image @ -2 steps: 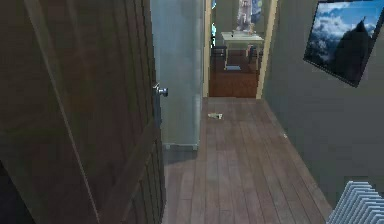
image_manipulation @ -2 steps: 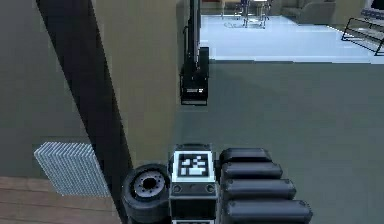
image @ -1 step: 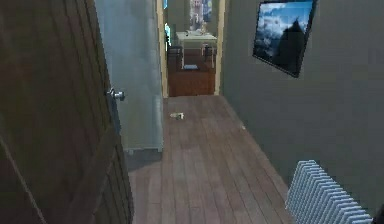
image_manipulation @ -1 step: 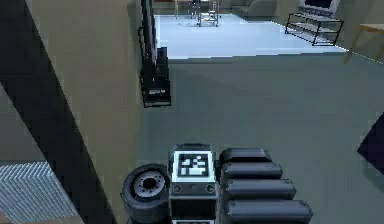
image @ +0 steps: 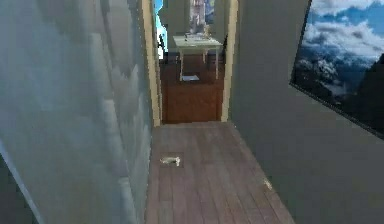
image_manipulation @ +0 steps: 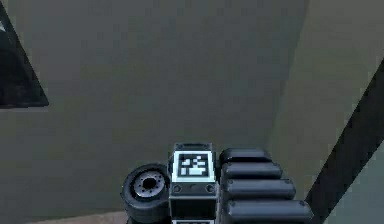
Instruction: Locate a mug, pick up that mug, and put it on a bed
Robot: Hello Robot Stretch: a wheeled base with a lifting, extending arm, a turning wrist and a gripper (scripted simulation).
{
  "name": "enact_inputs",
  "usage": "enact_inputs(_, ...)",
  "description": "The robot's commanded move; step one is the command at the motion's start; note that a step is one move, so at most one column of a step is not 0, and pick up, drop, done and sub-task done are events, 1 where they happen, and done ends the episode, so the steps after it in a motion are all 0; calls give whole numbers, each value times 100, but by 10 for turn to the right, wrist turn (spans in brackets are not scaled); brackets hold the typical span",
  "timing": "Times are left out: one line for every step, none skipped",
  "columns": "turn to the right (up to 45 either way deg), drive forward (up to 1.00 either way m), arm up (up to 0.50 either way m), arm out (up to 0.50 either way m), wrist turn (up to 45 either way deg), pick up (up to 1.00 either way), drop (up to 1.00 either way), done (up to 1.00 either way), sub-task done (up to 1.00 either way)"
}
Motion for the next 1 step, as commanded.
enact_inputs(30,0,0,0,0,0,0,0,0)
